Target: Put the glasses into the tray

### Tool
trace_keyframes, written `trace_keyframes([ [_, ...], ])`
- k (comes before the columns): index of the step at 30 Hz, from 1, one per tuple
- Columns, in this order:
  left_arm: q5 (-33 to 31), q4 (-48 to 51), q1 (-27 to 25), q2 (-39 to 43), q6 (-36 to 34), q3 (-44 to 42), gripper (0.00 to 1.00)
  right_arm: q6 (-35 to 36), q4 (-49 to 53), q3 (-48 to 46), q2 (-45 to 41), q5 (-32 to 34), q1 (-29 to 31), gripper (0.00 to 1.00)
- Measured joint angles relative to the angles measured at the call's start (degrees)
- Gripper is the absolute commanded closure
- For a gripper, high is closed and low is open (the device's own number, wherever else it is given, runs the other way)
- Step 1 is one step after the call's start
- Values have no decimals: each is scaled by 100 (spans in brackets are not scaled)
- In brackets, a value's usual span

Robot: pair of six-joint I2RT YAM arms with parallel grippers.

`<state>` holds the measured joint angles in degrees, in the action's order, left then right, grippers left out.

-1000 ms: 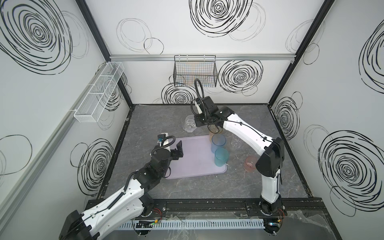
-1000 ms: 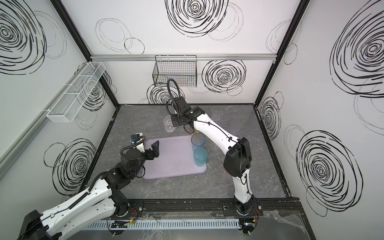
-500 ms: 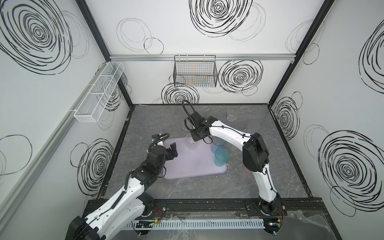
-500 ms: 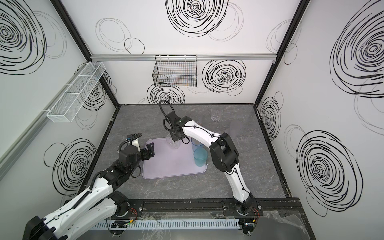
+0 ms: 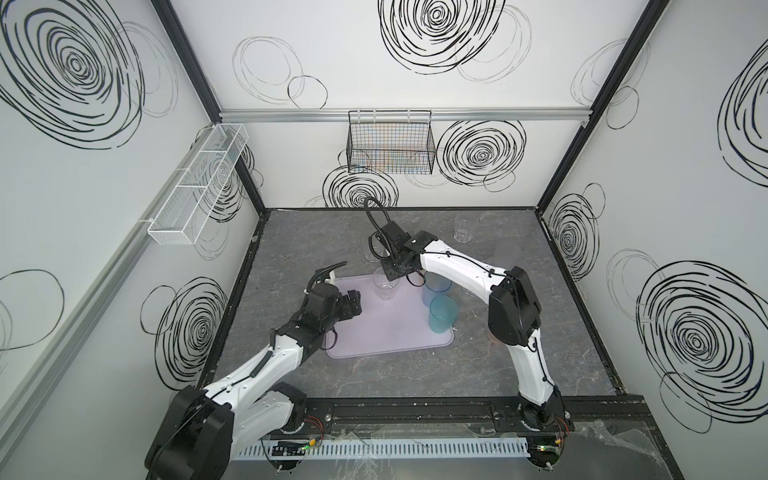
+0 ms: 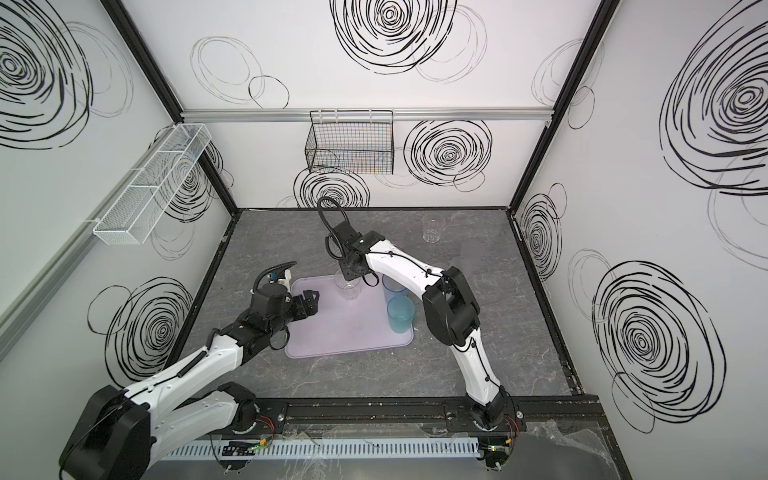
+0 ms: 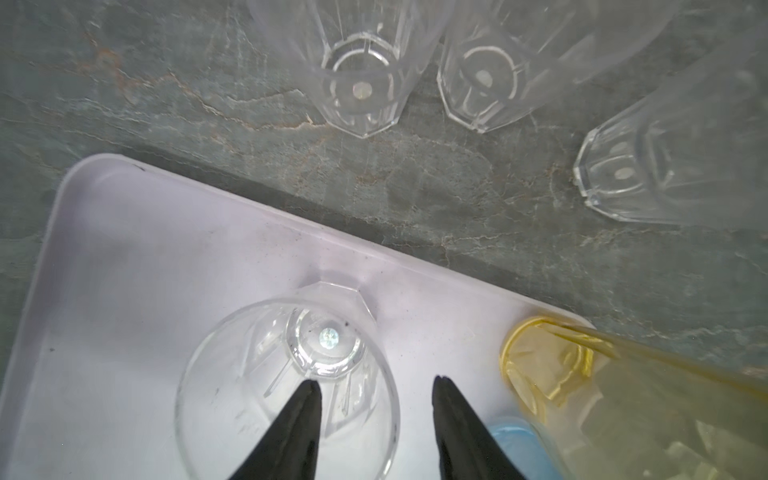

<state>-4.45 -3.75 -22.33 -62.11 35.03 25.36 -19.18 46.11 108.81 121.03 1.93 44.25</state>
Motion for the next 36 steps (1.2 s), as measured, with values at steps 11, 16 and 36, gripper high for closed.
trace_keyframes([
  [11, 236, -697, -238, -1762, 17, 568, 14, -96, -837, -1086, -2330, 42, -129, 52],
  [16, 229, -905, -411, -2260, 13, 872, 15, -160, -1386, -2234, -2997, 22, -481, 53],
  [36, 208, -686, -874, -2796, -72, 1742, 15, -186, -1884, -2907, -3268, -179, -1093, 53],
])
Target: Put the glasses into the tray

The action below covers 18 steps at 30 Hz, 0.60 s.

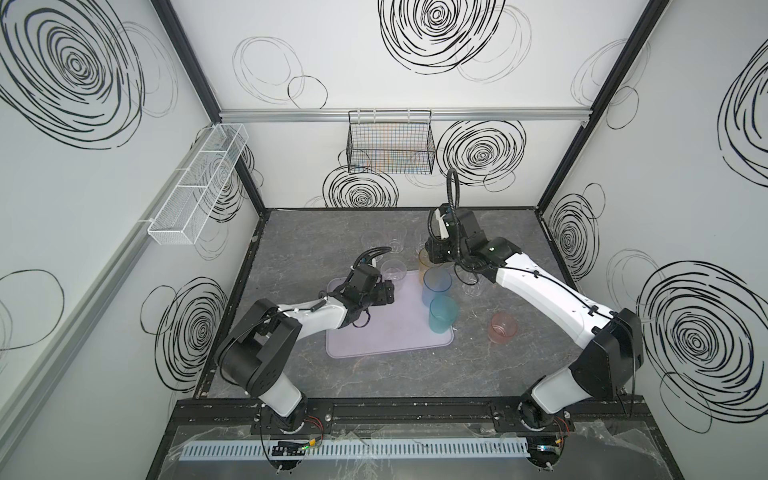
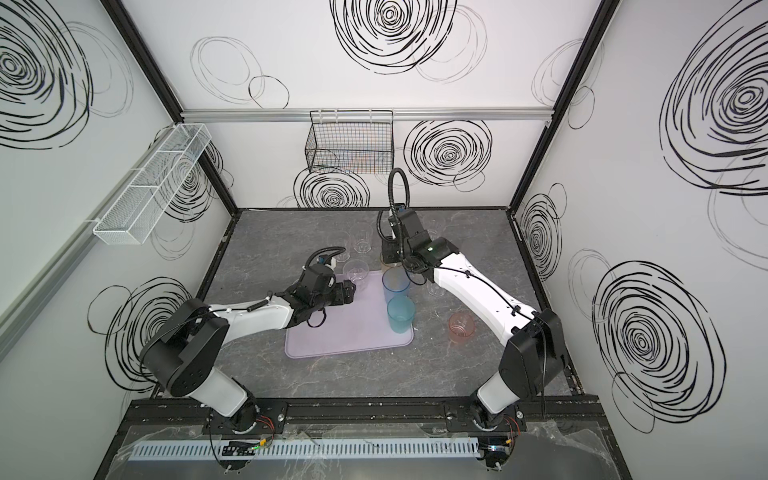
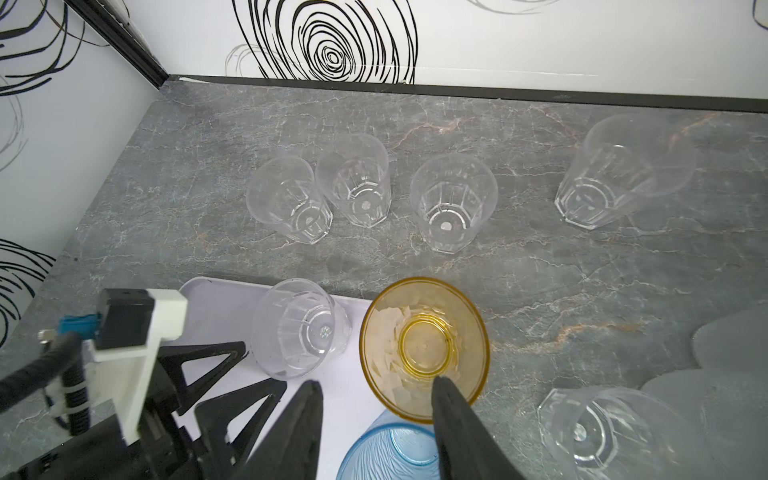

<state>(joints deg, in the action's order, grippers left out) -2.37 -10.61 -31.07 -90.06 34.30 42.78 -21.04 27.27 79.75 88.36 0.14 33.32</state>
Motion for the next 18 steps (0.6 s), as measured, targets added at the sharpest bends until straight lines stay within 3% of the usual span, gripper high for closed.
trace_keyframes([
  [6, -146, 87, 376, 588, -153, 31, 16, -15, -111, -188, -68, 7, -68, 52],
  [12, -461, 367, 518, -369, -286, 678, 16, -66, -140, -205, -133, 13, -90, 52],
  [18, -535, 367, 162, -815, -286, 1001, 16, -61, -151, -223, -144, 17, -173, 52],
])
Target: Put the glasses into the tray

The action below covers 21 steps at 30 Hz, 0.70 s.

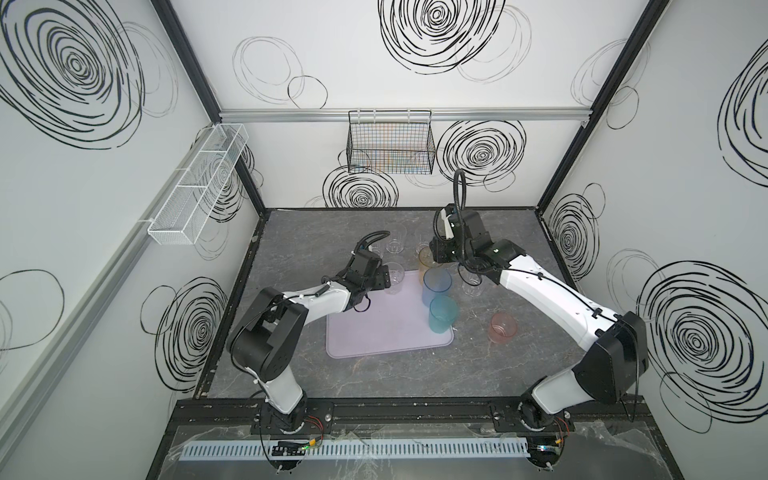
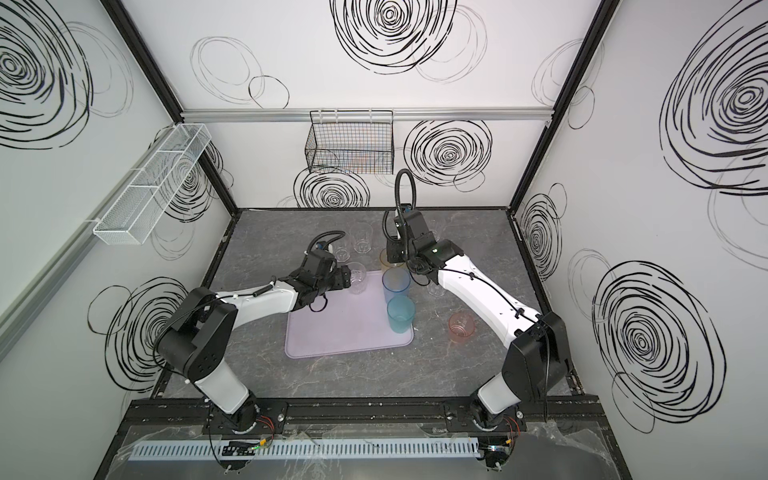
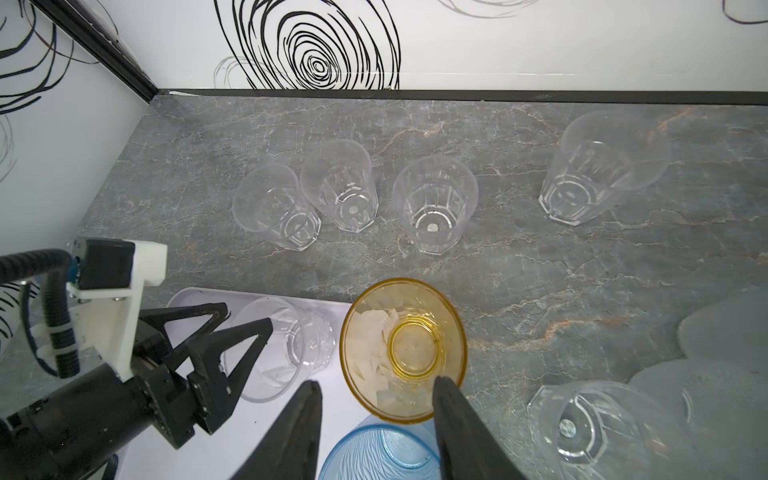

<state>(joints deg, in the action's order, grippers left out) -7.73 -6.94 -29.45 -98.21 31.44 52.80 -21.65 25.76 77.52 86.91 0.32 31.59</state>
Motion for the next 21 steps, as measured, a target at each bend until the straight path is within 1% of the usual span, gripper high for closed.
trace_keyframes([
  [5, 4, -4, -278, -79, 2, 74, 16, 0, -22, -90, -44, -2, -129, 52],
  [13, 142, 90, -120, 63, -2, 85, 17, 0, -72, -203, -81, -166, -173, 52],
  [15, 210, 201, -52, 315, -11, 81, 17, 2, -72, -203, -81, -177, -173, 52],
  [19, 254, 293, 199, 1217, -17, -7, 20, 33, -79, -190, -81, -181, -201, 53],
  [20, 254, 293, 258, 1456, -33, -44, 25, 44, -79, -175, -81, -184, -214, 53],
  [21, 249, 271, 304, 1624, -37, -94, 32, 46, -79, -160, -81, -186, -229, 53],
])
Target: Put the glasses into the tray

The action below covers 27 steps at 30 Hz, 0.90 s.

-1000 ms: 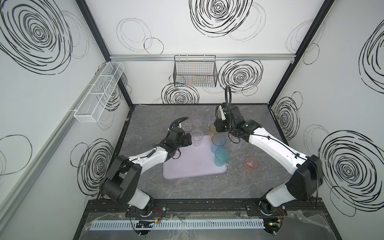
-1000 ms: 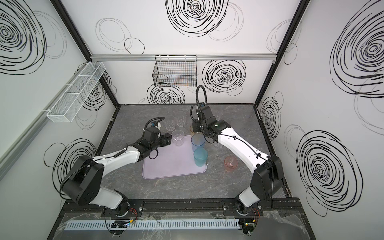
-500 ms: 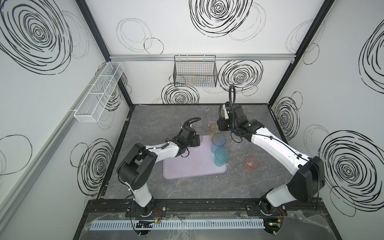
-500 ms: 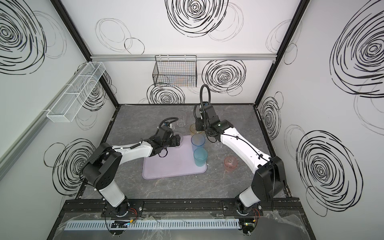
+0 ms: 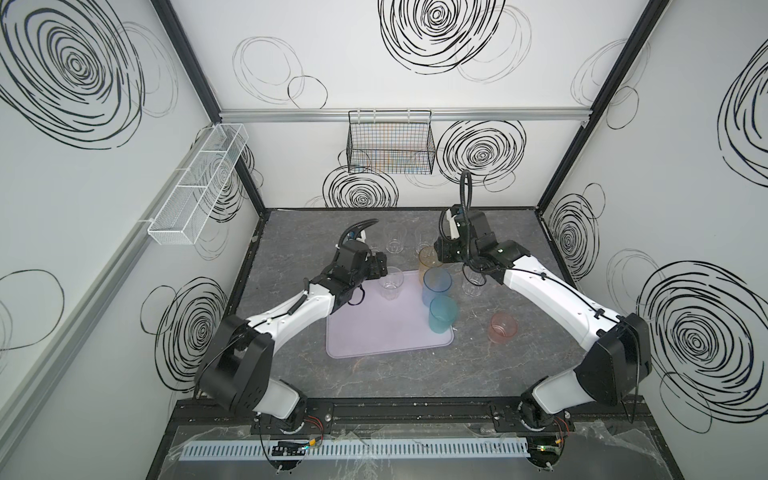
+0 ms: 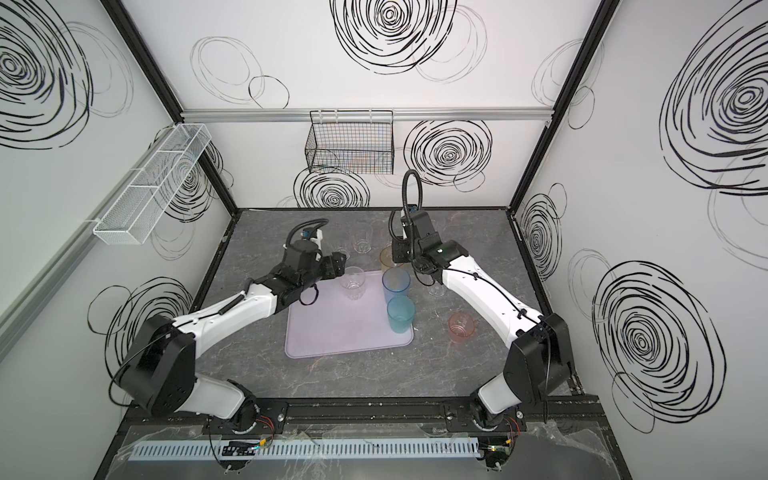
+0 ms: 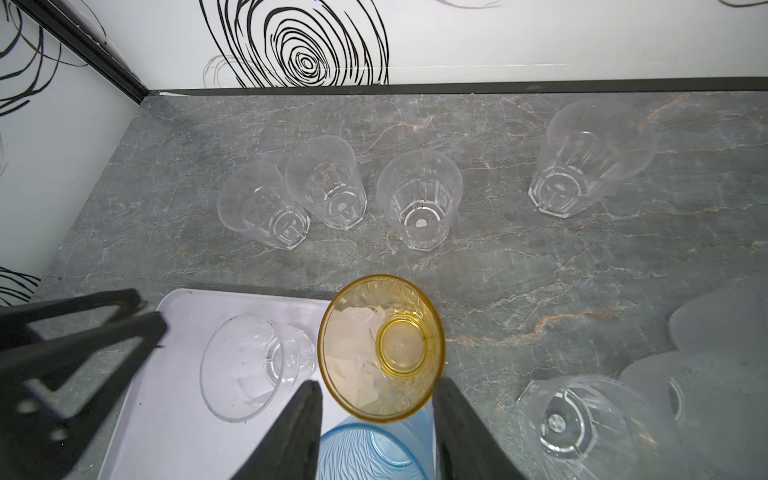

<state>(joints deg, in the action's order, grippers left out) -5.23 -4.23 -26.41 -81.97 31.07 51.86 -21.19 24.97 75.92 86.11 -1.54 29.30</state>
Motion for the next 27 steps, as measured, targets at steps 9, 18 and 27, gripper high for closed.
trace_keyframes([
  [9, 345, -310, 238, -313, 232, -1189, 72, 20, -50, 142, 70, -42, -24, 53],
  [18, 553, -688, 52, -1073, 348, -999, 71, -31, -90, 341, 289, -164, 380, 53],
  [27, 605, -922, -212, -1742, 407, -457, 72, -70, -96, 345, 411, -197, 514, 52],
])
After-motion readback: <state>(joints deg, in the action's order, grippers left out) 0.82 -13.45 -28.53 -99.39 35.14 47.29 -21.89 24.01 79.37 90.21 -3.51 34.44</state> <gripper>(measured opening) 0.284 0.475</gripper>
